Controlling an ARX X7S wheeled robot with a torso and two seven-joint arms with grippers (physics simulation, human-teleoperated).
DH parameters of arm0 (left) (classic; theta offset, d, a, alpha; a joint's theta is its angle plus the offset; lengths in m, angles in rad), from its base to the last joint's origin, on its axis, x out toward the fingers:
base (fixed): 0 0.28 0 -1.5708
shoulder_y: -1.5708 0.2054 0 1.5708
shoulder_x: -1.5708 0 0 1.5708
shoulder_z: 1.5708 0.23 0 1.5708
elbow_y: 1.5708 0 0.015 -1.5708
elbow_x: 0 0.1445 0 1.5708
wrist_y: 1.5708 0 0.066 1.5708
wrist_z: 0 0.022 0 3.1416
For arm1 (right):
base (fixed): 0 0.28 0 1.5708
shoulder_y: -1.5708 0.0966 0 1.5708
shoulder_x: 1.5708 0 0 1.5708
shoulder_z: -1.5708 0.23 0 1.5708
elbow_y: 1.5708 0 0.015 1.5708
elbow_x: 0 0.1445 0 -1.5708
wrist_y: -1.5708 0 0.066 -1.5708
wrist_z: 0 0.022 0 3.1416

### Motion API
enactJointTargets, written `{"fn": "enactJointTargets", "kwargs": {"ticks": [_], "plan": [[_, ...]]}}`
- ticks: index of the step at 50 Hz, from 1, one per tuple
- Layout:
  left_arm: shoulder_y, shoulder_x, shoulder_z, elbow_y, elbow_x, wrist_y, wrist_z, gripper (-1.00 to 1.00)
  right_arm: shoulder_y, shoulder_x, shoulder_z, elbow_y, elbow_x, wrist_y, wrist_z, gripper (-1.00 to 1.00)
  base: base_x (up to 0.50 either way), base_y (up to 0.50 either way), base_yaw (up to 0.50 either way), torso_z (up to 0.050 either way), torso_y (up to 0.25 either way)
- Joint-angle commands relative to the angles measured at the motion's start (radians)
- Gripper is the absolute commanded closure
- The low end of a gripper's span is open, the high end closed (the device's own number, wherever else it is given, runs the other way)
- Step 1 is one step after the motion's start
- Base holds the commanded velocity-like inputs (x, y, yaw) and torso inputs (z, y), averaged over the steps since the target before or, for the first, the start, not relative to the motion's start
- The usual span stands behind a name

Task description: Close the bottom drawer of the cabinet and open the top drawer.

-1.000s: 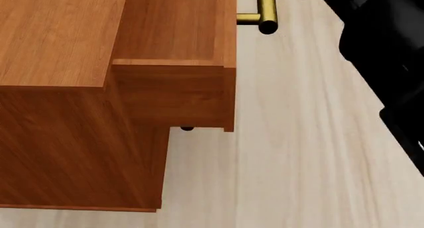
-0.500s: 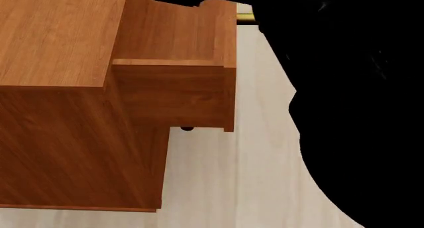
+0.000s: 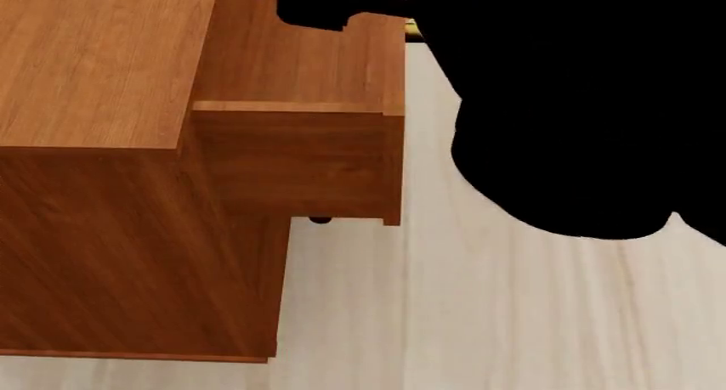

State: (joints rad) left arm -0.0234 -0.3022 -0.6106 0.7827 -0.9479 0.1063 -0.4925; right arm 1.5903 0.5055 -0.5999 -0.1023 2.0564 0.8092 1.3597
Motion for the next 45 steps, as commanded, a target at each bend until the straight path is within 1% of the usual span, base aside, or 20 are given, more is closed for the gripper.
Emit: {"fn": "enactJointTargets", "kwargs": {"ticks": [1,7,13,16,17,23,37,45], "plan": [[0.002,-0.001,0.001,-0.001,-0.001,0.004,-0.001,-1.00,-0.043,0.013,-0.062,0.085,-0.016,0.037,-0.024,-1.00,0.00,0.00,0.00,0.000,0.000],[0.002,-0.002,0.003,-0.003,0.001,0.005,-0.002,-1.00,-0.062,0.016,-0.094,0.103,0.005,0.068,-0.028,-1.00,0.00,0.00,0.00,0.000,0.000],[0.002,-0.004,0.003,-0.002,0.000,0.006,-0.003,-1.00,-0.075,0.035,-0.136,0.122,-0.002,0.090,0.014,-1.00,0.00,0.00,0.00,0.000,0.000],[0.002,-0.006,0.003,0.000,-0.002,0.005,-0.007,-1.00,-0.060,0.057,-0.168,0.135,-0.048,0.119,0.037,-1.00,0.00,0.00,0.00,0.000,0.000],[0.003,-0.005,0.003,-0.001,-0.002,0.006,-0.006,-1.00,-0.074,0.062,-0.158,0.149,-0.020,0.106,0.037,-1.00,0.00,0.00,0.00,0.000,0.000],[0.003,-0.005,0.005,-0.004,0.000,0.009,-0.004,-1.00,-0.054,0.101,-0.185,0.179,-0.029,0.141,0.065,-1.00,0.00,0.00,0.00,0.000,0.000],[0.003,-0.009,0.009,-0.003,0.005,0.008,-0.009,-1.00,-0.023,0.186,-0.188,0.215,-0.021,0.160,0.090,-1.00,0.00,0.00,0.00,0.000,-0.005],[0.003,-0.011,0.011,-0.005,0.005,0.010,-0.010,-1.00,0.026,0.225,-0.191,0.242,0.002,0.184,0.118,-1.00,0.00,0.00,0.00,0.000,-0.004]]}}
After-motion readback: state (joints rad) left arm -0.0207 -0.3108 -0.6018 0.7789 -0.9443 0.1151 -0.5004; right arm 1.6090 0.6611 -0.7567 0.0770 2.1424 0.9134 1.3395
